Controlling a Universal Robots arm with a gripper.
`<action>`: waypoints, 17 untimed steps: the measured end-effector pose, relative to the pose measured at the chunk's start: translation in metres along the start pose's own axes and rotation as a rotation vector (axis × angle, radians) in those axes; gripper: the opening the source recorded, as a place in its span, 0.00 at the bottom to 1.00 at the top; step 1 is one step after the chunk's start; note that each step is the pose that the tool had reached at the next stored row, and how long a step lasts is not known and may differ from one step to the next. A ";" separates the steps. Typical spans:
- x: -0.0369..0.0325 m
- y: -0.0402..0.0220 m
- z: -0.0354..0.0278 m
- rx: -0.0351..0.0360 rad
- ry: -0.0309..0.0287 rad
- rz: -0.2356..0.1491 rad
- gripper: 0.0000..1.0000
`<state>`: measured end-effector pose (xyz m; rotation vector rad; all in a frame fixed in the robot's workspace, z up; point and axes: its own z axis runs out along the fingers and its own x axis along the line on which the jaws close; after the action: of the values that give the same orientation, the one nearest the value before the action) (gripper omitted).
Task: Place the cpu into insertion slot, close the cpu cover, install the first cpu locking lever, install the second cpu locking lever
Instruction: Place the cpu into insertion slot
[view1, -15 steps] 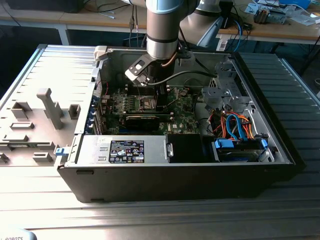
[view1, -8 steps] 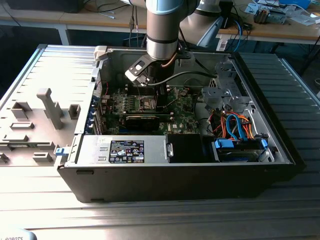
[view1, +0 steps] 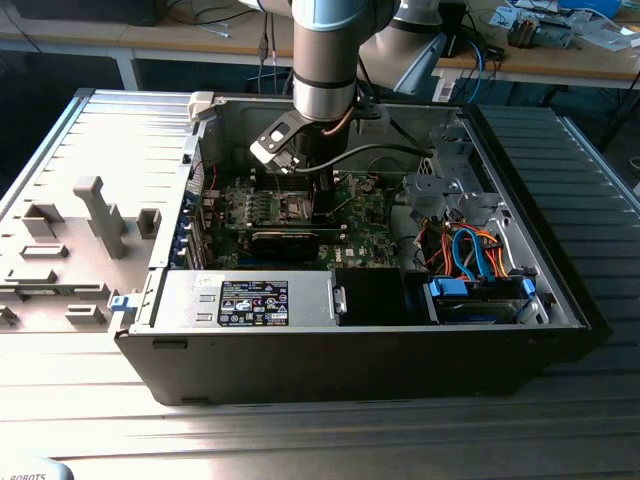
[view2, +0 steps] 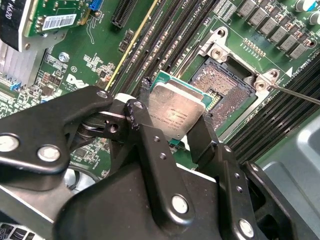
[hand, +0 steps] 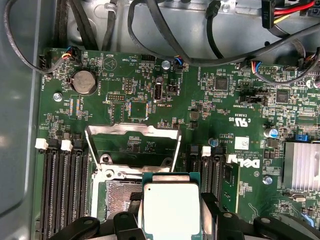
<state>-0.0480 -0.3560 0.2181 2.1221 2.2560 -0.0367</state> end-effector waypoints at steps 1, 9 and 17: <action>0.0000 0.0000 0.0001 0.0000 -0.0001 0.000 0.54; 0.0001 0.0000 0.0020 0.0000 -0.0001 0.000 0.54; 0.0002 -0.0001 0.0038 0.0001 -0.0001 0.000 0.54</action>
<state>-0.0480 -0.3560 0.2143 2.1221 2.2559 -0.0369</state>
